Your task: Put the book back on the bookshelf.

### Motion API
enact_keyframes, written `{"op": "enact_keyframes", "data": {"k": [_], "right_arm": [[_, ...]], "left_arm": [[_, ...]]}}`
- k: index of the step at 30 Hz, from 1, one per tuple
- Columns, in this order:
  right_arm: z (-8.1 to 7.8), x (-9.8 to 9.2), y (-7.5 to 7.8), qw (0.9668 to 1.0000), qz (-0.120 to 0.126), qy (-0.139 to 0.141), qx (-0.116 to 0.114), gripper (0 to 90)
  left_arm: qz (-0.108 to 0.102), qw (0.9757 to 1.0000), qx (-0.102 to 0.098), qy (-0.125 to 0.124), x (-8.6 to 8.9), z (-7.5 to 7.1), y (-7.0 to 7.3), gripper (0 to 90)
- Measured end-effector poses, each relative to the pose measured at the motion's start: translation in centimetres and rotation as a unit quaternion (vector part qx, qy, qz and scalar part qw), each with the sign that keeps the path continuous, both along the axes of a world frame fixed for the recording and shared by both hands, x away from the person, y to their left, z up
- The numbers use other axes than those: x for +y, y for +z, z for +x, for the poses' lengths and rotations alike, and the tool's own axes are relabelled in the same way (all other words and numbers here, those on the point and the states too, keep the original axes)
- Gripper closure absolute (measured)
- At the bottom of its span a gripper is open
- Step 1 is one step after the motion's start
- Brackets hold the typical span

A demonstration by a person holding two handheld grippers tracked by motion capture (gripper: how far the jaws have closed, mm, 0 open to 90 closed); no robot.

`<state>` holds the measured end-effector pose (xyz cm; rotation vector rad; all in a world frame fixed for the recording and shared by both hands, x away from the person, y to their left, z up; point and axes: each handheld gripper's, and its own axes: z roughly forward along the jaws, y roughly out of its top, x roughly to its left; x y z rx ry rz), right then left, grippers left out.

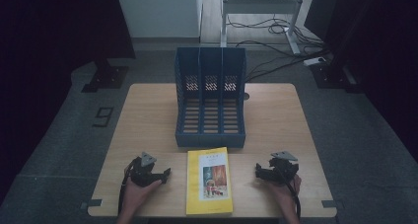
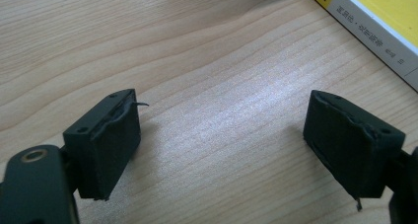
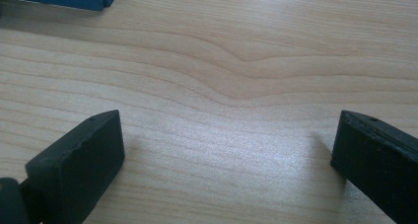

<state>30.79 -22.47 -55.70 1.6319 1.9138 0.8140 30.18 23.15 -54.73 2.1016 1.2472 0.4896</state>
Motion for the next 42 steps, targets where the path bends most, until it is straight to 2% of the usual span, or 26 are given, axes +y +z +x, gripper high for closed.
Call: {"op": "enact_keyframes", "data": {"k": [11, 30, 39, 42], "right_arm": [[0.32, -0.14, 0.0, 0.9999, 0.0, -0.011, 0.0, 0.0], [0.46, -0.35, 0.02, 1.0, 0.001, -0.009, -0.002, 0.6], [0.13, -0.46, 0.08, 0.9999, 0.003, -0.008, -0.009, 6.0], [-0.06, -0.28, 0.16, 0.9998, 0.001, -0.003, -0.019, 12.9]], "left_arm": [[-0.001, 1.0, -0.001, 0.006, -0.02, 0.01, 0.0, 14.8], [-0.001, 1.0, -0.001, 0.007, -0.07, 0.14, -0.01, 14.8], [-0.001, 1.0, -0.001, 0.006, -0.35, 0.63, 0.0, 14.7], [0.0, 1.0, 0.0, 0.004, -0.52, 0.9, 0.0, 14.8]]}}
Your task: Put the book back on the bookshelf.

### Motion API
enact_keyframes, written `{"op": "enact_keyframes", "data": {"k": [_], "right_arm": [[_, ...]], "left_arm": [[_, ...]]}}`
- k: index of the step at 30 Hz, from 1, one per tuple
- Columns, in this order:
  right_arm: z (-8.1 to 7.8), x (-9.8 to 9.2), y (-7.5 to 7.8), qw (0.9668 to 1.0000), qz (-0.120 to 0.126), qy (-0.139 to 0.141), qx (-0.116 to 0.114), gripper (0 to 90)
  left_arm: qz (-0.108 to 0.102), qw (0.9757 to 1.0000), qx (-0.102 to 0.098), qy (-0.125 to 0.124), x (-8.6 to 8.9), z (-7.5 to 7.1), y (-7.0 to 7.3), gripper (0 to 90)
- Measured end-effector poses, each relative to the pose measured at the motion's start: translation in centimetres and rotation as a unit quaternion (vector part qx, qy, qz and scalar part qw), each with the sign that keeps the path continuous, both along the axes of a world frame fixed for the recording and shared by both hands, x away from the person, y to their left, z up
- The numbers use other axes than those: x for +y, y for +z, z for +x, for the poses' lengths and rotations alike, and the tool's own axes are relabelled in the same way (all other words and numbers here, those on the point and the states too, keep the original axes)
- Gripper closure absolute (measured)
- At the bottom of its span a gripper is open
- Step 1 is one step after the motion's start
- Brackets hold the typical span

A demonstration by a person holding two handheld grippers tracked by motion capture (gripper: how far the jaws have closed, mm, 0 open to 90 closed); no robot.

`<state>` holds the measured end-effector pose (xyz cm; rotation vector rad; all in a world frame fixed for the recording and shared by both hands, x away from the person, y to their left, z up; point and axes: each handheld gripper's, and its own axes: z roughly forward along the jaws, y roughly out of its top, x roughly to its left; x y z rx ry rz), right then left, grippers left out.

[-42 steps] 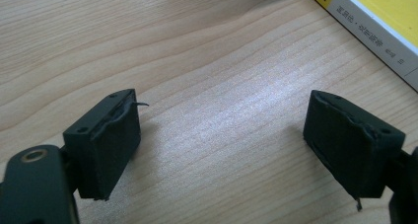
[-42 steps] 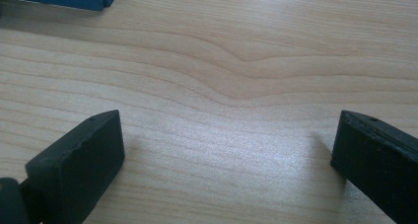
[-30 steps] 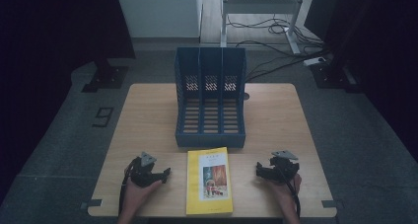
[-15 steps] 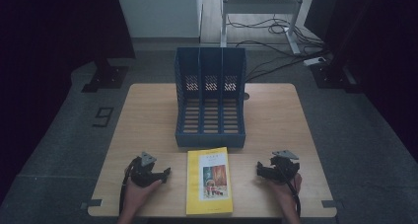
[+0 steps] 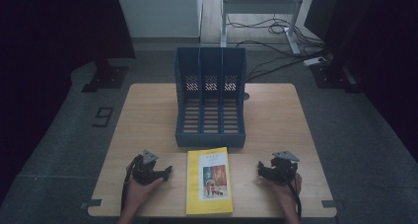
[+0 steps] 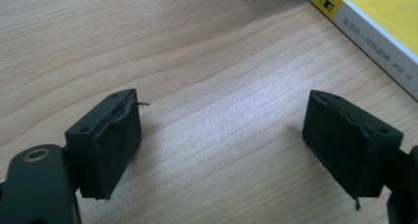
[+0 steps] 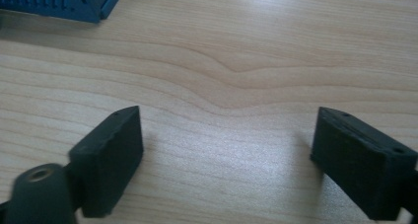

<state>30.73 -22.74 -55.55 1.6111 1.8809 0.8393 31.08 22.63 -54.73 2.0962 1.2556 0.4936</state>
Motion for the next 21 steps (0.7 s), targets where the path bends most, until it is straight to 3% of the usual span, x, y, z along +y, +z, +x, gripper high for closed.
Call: {"op": "enact_keyframes", "data": {"k": [11, 18, 21], "right_arm": [[-0.3, 1.2, 0.7, 0.9995, 0.026, 0.02, -0.006, 14.9], [-0.8, 3.9, 3.7, 0.9977, 0.028, 0.049, -0.038, 16.5], [-1.3, 4.7, 4.2, 0.9957, 0.045, 0.065, -0.048, 16.9]], "left_arm": [[-0.003, 1.0, -0.002, 0.006, 0.0, 0.0, 0.0, 17.6], [-0.004, 0.9999, -0.003, 0.01, 0.1, 0.0, 0.0, 18.0], [-0.003, 0.9999, -0.003, 0.01, 0.1, 0.0, 0.0, 18.7]]}}
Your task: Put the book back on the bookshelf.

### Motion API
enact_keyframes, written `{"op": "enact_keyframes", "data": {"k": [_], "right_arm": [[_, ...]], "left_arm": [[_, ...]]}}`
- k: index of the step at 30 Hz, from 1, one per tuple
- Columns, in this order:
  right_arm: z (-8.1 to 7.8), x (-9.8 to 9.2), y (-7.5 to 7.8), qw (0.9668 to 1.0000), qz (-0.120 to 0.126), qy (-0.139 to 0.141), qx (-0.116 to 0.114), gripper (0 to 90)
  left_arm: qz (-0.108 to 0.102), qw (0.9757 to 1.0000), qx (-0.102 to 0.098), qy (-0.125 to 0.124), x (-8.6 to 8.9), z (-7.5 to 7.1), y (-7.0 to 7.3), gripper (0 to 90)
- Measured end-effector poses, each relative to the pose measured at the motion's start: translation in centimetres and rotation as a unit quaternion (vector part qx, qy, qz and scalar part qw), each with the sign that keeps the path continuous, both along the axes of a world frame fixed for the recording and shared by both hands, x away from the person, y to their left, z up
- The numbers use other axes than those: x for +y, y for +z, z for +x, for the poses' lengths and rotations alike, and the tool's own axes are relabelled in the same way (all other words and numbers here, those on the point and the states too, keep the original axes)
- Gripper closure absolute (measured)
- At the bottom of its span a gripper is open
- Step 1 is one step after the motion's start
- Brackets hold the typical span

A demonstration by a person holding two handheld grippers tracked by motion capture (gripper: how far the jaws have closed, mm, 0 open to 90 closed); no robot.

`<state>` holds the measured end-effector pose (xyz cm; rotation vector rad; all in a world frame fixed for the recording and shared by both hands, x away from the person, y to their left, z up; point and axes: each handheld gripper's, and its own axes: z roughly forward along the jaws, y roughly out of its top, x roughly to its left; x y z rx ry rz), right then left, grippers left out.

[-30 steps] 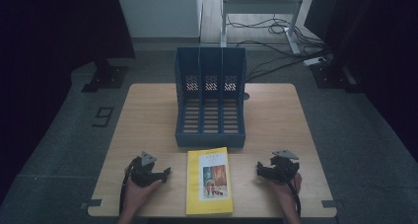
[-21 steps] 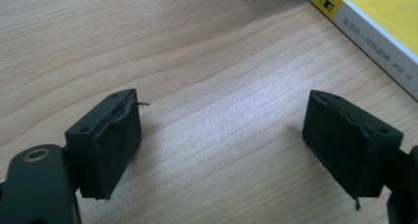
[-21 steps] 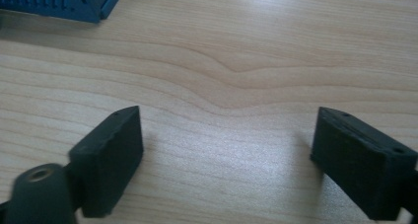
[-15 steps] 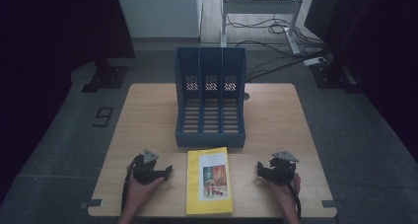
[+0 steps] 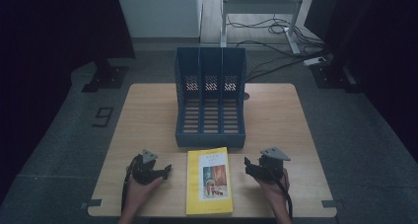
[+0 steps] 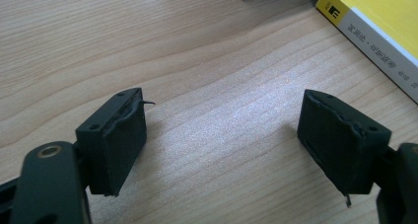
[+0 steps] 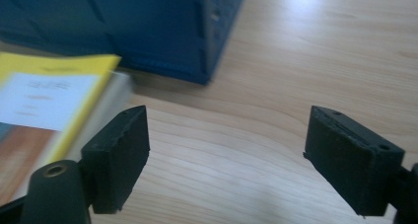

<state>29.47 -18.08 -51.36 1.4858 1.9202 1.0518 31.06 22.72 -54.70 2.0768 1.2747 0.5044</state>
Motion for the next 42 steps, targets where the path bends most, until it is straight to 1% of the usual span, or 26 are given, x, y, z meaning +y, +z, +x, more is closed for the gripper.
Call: {"op": "enact_keyframes", "data": {"k": [1, 2, 3, 5, 7, 11, 16, 19, 22, 30, 42], "right_arm": [[-0.1, 0.2, 0.1, 1.0, 0.0, 0.009, 0.003, 16.7], [-0.2, 0.4, 0.3, 0.9999, 0.001, 0.013, 0.001, 16.8], [-0.4, 0.5, 0.4, 0.9999, 0.006, 0.015, -0.004, 17.2], [-0.6, 0.8, 0.6, 0.9995, 0.019, 0.024, -0.006, 17.6], [-0.8, 0.9, 0.6, 0.9993, 0.022, 0.029, -0.006, 17.7], [-1.3, 2.2, 0.1, 0.9981, 0.022, 0.057, 0.005, 18.6], [-1.7, 3.3, -0.1, 0.997, 0.016, 0.075, 0.005, 18.9], [-2.0, 3.9, -0.1, 0.9963, 0.019, 0.083, 0.004, 19.4], [-2.2, 4.3, -0.1, 0.9957, 0.025, 0.089, -0.002, 21.9], [-2.6, 5.3, -0.3, 0.9935, 0.033, 0.109, 0.003, 23.1], [-2.8, 7.1, -1.2, 0.991, 0.021, 0.131, 0.016, 23.2]], "left_arm": [[0.0, 1.0, 0.0, 0.0, 0.0, 0.0, 0.0, 18.7], [0.0, 1.0, 0.0, 0.0, 0.0, 0.0, 0.0, 18.7], [0.0, 1.0, 0.0, 0.0, 0.0, 0.0, 0.0, 18.7], [0.0, 1.0, 0.0, 0.0, 0.0, 0.0, 0.0, 18.6], [0.0, 1.0, 0.0, 0.0, 0.0, 0.0, 0.0, 18.6], [0.0, 1.0, 0.0, 0.0, 0.0, 0.0, 0.0, 18.4], [0.0, 1.0, 0.0, 0.0, 0.0, 0.0, 0.0, 18.3], [0.001, 1.0, 0.001, -0.001, 0.0, 0.1, 0.0, 18.1], [0.001, 1.0, 0.0, 0.0, 0.0, 0.1, 0.0, 18.0], [0.001, 1.0, 0.0, 0.0, 0.0, 0.1, 0.0, 18.0], [0.001, 1.0, 0.0, 0.0, 0.0, 0.1, 0.0, 18.0]]}}
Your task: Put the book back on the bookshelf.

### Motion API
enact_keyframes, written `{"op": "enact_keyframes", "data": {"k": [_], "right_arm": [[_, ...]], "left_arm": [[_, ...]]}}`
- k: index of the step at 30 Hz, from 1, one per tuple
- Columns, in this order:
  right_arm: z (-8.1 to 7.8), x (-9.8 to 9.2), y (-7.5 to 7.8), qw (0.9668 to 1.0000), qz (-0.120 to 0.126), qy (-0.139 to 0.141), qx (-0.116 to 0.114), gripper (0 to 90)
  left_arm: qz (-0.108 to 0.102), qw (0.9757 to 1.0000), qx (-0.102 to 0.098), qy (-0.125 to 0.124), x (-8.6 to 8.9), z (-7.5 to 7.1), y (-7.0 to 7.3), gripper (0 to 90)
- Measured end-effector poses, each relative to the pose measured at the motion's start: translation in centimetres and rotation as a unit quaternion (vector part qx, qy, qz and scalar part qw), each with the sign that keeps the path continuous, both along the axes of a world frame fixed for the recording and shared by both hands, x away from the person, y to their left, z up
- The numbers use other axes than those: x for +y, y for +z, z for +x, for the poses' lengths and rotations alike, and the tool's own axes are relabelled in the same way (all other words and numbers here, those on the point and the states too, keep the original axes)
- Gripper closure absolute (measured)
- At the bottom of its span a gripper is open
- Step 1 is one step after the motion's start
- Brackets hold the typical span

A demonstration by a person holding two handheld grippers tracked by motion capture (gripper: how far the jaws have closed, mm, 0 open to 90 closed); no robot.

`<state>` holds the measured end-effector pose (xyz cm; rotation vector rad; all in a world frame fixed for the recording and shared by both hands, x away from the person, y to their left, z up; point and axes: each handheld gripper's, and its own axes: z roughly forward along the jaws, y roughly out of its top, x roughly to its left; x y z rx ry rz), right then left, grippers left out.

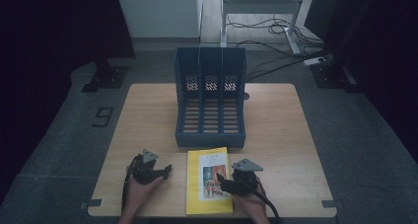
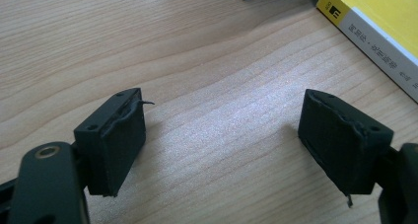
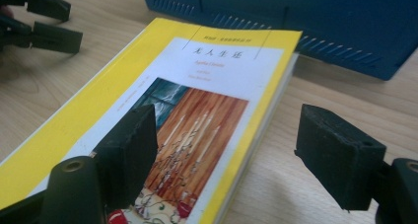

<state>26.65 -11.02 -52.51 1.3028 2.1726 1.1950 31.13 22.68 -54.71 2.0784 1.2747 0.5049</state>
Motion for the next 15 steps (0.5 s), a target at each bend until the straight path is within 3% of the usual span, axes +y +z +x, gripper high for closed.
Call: {"op": "enact_keyframes", "data": {"k": [15], "right_arm": [[0.2, 1.2, -1.4, 0.9997, -0.006, 0.014, 0.02, 24.2]], "left_arm": [[0.0, 1.0, 0.0, 0.0, 0.0, 0.1, 0.0, 17.9]]}}
